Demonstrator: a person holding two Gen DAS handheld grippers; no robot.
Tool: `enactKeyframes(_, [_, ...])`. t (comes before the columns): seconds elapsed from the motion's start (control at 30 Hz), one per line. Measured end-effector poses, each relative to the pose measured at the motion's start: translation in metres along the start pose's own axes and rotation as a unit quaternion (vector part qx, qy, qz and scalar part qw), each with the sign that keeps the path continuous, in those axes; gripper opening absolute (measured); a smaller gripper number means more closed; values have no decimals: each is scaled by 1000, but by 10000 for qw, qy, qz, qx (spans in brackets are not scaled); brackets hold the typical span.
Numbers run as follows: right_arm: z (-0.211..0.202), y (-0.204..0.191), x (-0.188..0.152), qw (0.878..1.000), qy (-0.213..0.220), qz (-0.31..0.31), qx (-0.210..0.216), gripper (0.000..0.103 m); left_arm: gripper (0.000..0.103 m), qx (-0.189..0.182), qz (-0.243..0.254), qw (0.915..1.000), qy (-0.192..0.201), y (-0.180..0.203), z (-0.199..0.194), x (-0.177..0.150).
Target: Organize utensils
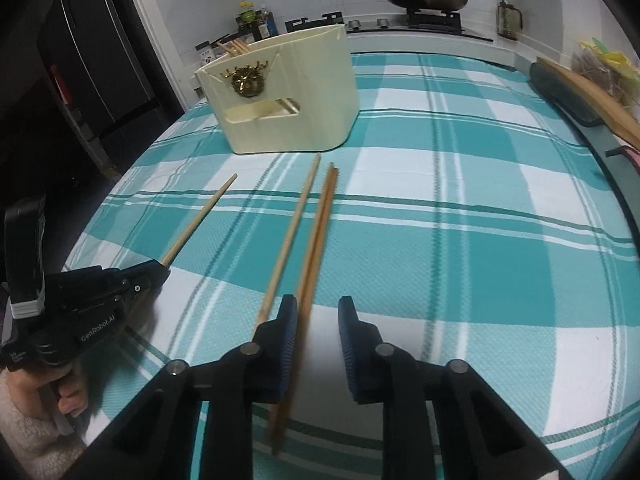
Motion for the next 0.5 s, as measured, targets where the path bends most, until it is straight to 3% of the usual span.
enactKeyframes(0.1, [17, 2, 1, 9994, -224, -55, -246, 11, 6, 18, -106, 9999, 8, -8, 0, -5])
enactKeyframes(0.23, [25, 3, -1, 9988, -443, -46, -209, 11, 8, 67, -62, 9999, 48, -9, -2, -7])
enactKeyframes(0.43, [28, 7, 3, 9981, -539, 25, -282, 7, 36, 89, -25, 9999, 97, -4, 0, -3])
enactKeyframes(0.5, [30, 5, 6, 9983, -450, -48, -367, 7, 38, 141, 28, 9998, 112, -4, 2, -2])
Point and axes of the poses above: each gripper's, at about its wrist camera, not at the fingertips, and z roughly the way its jaws point, y to its right, x to its top, the point moved 10 cm from there along z, roughly the way its jaws point, and after that the axes turned 3 degrees about z, right-handed, at the moved point
